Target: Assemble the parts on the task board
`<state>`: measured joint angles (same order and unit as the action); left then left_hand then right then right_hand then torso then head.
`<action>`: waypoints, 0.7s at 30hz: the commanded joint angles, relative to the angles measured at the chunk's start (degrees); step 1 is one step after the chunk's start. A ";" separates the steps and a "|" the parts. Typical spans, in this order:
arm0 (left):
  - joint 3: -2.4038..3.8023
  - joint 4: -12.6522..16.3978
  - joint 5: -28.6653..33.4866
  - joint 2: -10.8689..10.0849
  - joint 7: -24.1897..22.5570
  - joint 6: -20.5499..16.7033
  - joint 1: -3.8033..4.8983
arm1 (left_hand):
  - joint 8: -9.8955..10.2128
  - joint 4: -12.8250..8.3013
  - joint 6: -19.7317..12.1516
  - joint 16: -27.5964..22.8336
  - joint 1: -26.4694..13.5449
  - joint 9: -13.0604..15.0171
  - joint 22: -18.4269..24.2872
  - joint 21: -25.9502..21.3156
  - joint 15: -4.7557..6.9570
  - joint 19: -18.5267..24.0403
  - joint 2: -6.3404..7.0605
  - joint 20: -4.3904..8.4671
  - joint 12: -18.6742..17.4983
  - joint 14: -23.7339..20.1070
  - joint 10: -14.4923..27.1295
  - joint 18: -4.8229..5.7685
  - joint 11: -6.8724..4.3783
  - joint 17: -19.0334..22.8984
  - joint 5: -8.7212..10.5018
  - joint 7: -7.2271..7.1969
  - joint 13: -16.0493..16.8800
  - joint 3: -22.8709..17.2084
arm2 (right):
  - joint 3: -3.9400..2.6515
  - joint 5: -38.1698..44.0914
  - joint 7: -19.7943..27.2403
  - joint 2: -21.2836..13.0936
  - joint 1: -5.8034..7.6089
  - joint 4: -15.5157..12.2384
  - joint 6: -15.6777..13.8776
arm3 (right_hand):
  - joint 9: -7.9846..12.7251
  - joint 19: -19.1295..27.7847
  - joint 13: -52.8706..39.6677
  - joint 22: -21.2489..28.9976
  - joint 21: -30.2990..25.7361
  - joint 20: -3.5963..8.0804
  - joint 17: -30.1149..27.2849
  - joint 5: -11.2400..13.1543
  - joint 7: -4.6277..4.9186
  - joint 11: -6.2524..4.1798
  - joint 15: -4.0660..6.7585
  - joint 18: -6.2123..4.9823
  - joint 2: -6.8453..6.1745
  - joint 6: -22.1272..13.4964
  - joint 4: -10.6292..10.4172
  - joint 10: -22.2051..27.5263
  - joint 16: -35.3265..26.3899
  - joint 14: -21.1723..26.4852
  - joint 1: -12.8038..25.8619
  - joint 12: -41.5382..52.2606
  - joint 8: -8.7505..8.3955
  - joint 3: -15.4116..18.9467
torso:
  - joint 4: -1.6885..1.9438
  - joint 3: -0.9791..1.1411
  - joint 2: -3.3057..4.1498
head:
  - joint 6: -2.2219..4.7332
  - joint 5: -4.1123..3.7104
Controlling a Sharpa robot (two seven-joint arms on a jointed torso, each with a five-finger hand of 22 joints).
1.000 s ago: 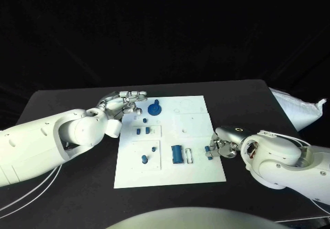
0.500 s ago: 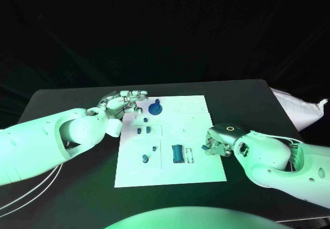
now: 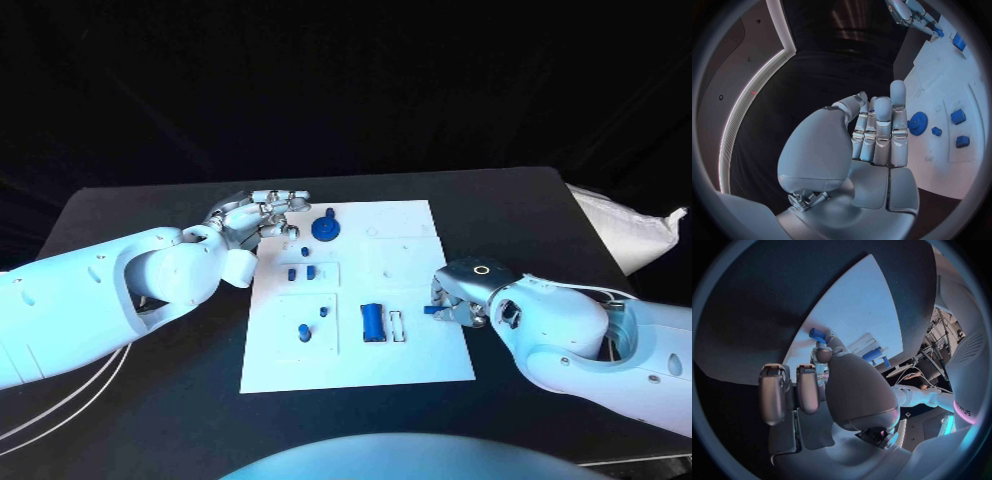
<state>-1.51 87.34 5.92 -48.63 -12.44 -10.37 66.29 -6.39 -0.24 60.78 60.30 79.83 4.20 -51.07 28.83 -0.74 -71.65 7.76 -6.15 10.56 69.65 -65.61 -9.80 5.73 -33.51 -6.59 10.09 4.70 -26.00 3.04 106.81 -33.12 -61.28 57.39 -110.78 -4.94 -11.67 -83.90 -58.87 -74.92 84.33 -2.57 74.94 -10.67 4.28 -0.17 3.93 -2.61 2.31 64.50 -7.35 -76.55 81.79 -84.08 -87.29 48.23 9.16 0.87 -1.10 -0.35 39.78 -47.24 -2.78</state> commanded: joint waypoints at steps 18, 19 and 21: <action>0.03 0.06 -0.43 0.17 -0.05 1.31 -0.04 | -0.34 -0.29 -0.39 -0.17 -0.10 -0.10 0.09 -0.43 -0.04 0.15 -0.60 -0.15 0.24 -0.37 0.37 -0.61 0.04 0.16 0.17 -0.03 -0.07 0.15 | 0.72 -24.30 -1.19 -1.37 1.25 -2.78 -12.78 | -0.85 -1.98 -2.24 -7.92 1.01 0.61 5.30 -1.51 -0.37 -0.50 0.47 0.75 -1.42 1.28 -3.97 -2.19 1.11 -4.03 6.81 2.09 -0.61 -7.55 | 0.03 0.00 0.08 | -0.17 0.17; 0.03 0.07 -0.43 0.17 -0.05 1.32 -0.04 | -0.35 -0.36 -0.40 -0.17 -0.02 -0.10 0.09 -0.44 -0.04 0.14 -0.62 -0.15 0.27 -0.39 0.39 -0.62 0.03 0.20 0.16 -0.03 -0.07 0.14 | 0.71 -24.80 -1.17 -1.22 1.27 -2.85 -12.99 | -0.87 -1.98 -2.34 -7.92 1.01 0.61 5.38 -1.51 -0.38 -0.50 0.47 0.75 -1.63 1.34 -4.22 -2.25 1.16 -4.04 7.21 2.17 -0.64 -7.76 | 0.00 -0.01 0.07 | -0.19 0.20; 0.03 0.09 -0.43 0.16 -0.04 1.34 -0.05 | -0.35 -0.36 -0.40 -0.17 -0.02 -0.10 0.09 -0.44 -0.04 0.14 -0.62 -0.15 0.27 -0.39 0.39 -0.62 0.03 0.20 0.16 -0.03 -0.07 0.14 | 0.71 -25.70 -1.15 -0.84 1.29 -2.90 -13.18 | -0.90 -2.00 -2.47 -7.96 1.03 0.62 5.43 -1.65 -0.39 -0.50 0.46 0.76 -1.90 1.41 -4.55 -2.32 1.19 -4.05 7.73 2.28 -0.69 -8.05 | 0.01 -0.03 0.05 | -0.21 0.27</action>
<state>-1.51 87.31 5.75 -48.56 -12.30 -10.21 66.26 -6.39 -0.40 60.78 60.30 79.83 4.15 -51.07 28.62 -0.74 -71.65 7.76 -6.15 10.56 69.65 -65.61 -9.80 5.73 -33.36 -6.59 10.09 4.70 -25.84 3.74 84.69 -33.92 -62.38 58.68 -113.49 -15.65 -11.84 -84.12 -61.56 -74.90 85.06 -2.36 74.92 -12.22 4.26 -0.82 4.22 -2.61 0.38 65.12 -11.75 -78.54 82.78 -83.92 -79.99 50.49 8.57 -7.12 -1.08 -0.36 39.81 -47.40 -2.58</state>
